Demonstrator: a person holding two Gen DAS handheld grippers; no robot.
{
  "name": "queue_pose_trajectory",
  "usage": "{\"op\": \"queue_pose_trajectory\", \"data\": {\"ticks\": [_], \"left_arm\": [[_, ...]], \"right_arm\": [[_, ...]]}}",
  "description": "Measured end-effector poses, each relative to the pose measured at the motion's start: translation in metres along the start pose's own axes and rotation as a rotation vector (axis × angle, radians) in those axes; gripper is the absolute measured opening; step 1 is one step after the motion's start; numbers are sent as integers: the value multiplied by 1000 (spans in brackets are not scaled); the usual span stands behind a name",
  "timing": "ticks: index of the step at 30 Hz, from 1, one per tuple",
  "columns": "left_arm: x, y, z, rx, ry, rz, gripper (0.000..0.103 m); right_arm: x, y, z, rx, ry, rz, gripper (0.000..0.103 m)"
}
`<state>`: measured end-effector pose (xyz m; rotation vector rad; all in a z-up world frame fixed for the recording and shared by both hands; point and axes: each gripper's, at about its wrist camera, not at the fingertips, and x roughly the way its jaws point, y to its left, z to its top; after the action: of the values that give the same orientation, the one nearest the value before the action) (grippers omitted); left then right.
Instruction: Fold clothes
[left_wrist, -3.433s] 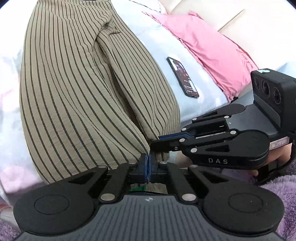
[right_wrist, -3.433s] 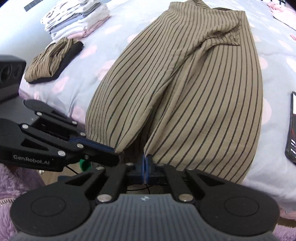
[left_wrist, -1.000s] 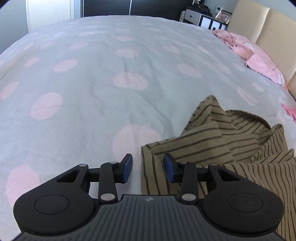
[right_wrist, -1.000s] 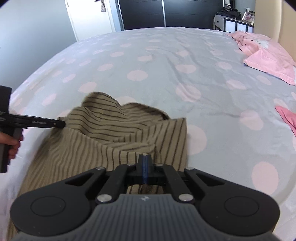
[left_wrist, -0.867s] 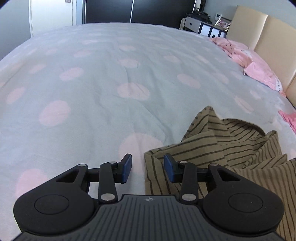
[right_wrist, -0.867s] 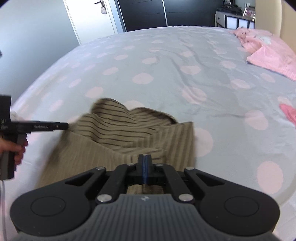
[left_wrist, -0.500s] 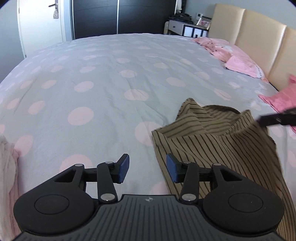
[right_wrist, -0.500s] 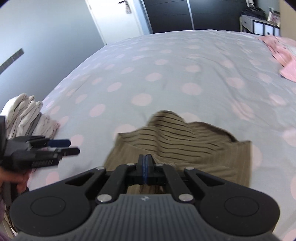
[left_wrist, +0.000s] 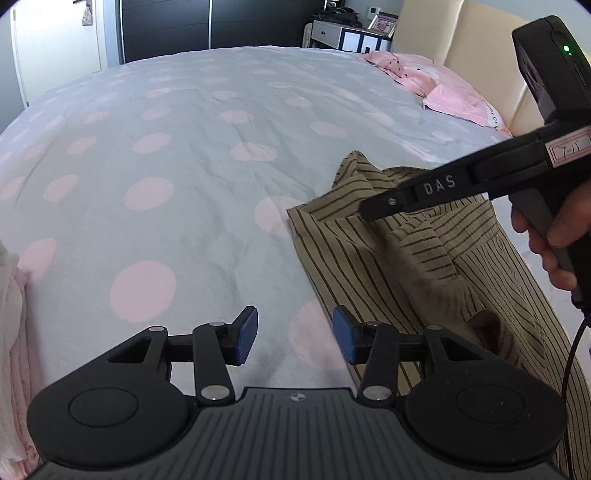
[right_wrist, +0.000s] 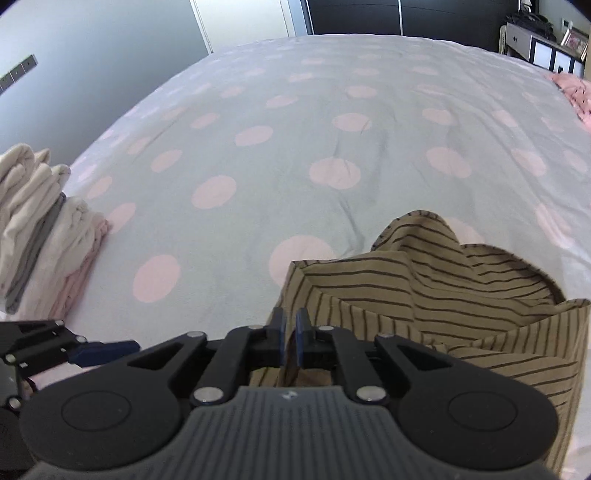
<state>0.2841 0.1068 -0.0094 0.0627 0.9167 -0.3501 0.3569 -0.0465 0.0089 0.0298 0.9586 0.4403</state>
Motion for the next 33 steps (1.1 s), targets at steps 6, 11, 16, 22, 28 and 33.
{"op": "queue_pose_trajectory", "data": {"ticks": [6, 11, 16, 22, 28, 33], "left_arm": [[5, -3, -3, -6, -3, -51, 43], [16, -16, 7, -25, -28, -97, 43], [50, -29, 22, -73, 43, -132, 43], [92, -36, 18, -126, 142, -172, 43], [94, -35, 27, -155, 99, -188, 1], [79, -27, 43, -139, 58, -169, 0]], "right_arm": [[-26, -9, -13, -7, -10, -8, 33], [-48, -22, -43, -20, 24, -32, 33], [-63, -23, -80, -64, 57, -21, 32], [-65, -14, -116, -159, 66, -61, 34], [-63, -14, -135, -205, 59, -58, 2], [-78, -20, -133, -143, 7, 83, 2]]}}
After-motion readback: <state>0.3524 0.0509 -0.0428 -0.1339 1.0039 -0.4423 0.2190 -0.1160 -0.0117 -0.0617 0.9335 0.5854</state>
